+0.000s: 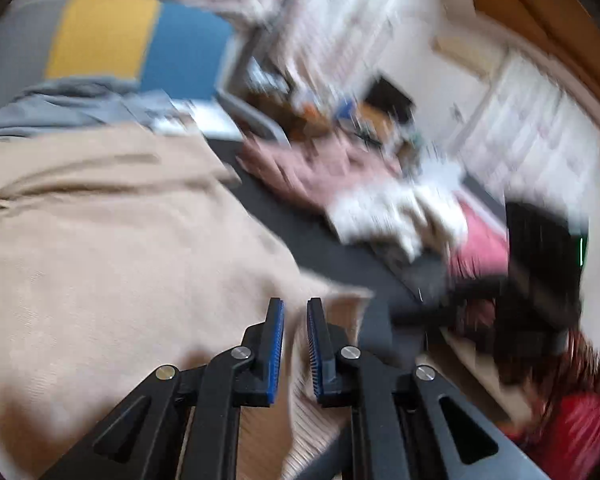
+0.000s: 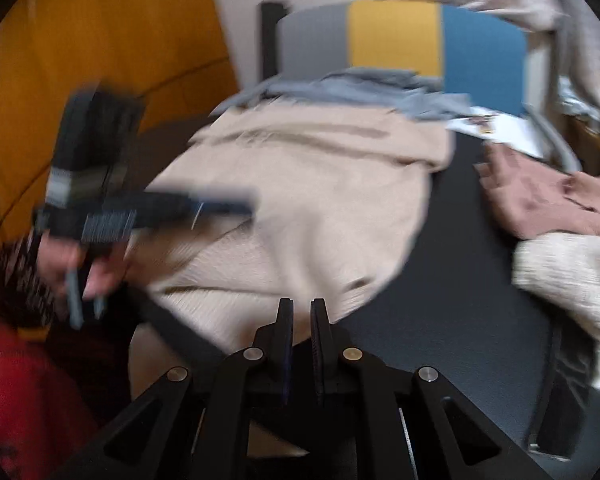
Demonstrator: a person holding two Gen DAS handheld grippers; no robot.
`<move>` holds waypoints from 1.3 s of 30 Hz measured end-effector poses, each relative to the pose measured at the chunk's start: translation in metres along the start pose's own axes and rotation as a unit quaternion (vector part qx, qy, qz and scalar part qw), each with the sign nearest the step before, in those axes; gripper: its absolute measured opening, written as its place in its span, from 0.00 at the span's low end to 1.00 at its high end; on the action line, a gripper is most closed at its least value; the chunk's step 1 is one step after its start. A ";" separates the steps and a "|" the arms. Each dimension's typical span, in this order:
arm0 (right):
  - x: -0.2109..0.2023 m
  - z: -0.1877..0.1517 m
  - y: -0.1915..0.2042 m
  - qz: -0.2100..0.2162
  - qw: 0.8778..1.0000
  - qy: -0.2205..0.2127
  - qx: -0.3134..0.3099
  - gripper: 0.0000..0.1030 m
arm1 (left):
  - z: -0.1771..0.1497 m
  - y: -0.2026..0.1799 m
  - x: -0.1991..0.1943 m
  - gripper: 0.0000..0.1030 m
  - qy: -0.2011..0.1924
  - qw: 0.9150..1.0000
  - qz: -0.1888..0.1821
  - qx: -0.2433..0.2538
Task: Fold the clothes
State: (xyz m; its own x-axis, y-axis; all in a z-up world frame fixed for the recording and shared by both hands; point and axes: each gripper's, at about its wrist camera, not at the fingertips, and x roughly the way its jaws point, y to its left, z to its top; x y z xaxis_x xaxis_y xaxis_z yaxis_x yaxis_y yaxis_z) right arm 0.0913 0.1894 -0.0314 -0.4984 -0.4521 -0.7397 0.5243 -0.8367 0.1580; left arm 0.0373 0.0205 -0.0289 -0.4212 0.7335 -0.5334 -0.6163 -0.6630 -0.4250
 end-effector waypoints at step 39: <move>0.051 -0.001 -0.080 -0.097 0.983 0.041 0.149 0.09 | -0.035 -0.013 0.022 0.19 0.082 0.996 -0.030 0.029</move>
State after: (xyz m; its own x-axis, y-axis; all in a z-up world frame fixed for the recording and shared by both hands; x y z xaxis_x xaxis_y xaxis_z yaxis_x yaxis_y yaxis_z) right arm 0.0244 0.2339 -0.0820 -0.5050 -0.2595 -0.8232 0.1945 -0.9634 0.1844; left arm 0.0591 0.0396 -0.0603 -0.2707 0.7346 -0.6222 -0.6763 -0.6051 -0.4201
